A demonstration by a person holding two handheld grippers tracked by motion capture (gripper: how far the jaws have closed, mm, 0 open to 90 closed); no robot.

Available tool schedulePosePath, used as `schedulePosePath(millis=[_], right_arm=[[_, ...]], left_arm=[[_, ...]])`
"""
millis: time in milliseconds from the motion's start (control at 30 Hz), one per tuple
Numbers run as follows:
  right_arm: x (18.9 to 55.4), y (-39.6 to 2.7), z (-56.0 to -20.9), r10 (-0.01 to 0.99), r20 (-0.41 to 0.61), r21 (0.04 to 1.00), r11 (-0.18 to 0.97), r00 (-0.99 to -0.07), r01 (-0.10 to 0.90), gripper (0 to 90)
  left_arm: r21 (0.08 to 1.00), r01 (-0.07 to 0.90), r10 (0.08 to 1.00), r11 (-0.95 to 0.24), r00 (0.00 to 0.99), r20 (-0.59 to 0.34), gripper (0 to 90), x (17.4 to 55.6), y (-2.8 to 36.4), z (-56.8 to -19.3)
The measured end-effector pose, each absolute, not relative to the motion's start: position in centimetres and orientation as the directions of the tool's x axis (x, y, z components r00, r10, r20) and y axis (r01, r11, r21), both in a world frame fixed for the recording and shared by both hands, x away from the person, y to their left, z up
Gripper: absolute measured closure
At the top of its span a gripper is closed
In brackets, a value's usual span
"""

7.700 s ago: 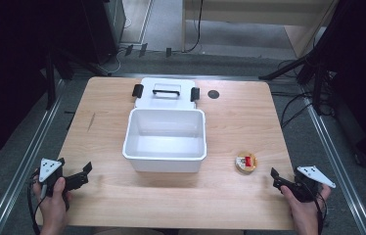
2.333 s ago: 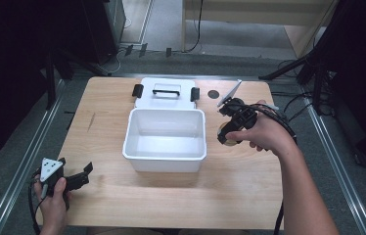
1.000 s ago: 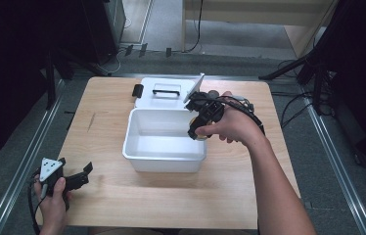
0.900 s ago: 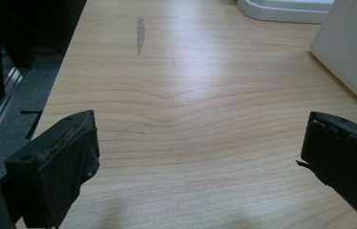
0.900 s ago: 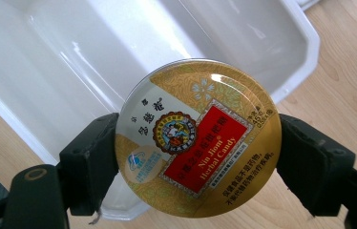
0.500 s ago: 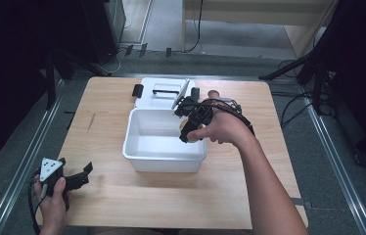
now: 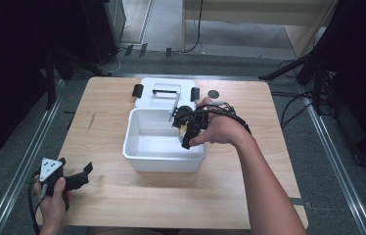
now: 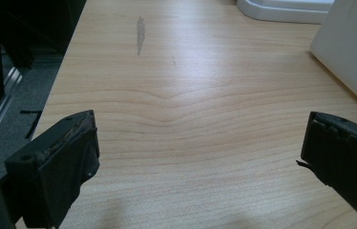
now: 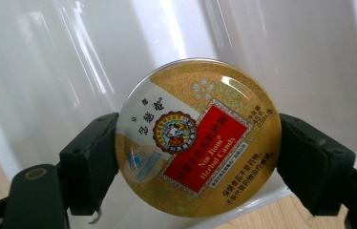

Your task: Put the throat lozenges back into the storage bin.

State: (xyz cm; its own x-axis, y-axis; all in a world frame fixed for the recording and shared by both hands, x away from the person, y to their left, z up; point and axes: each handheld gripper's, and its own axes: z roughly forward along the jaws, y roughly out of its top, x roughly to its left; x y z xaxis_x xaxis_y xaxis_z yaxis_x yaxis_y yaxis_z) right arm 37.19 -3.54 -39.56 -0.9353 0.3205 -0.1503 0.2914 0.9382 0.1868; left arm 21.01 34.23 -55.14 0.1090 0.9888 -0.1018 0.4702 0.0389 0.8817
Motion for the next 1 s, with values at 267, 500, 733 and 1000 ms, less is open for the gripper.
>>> schedulePosePath(millis=[267,500,733,1000], right_arm=[[37.2,-3.8,-40.9,0.292,-0.152,0.169,0.949,-0.944,0.266,20.5],[37.3,-3.6,-42.3,0.276,-0.147,0.153,0.955,-0.95,0.254,20.5],[37.4,-3.3,-43.2,0.267,-0.153,0.125,0.96,-0.952,0.249,20.4],[37.7,-2.9,-44.0,0.27,-0.146,0.098,0.961,-0.952,0.257,20.5]], left_arm=[[0.882,0.471,0.989,0.036,0.11,-0.099,0.0,21.0,34.2,-55.1],[0.88,0.473,0.989,0.033,0.112,-0.098,0.0,21.0,34.2,-55.1],[0.879,0.475,0.989,0.032,0.113,-0.097,0.0,21.0,34.2,-55.1],[0.879,0.476,0.989,0.032,0.113,-0.098,0.0,21.0,34.2,-55.1]])
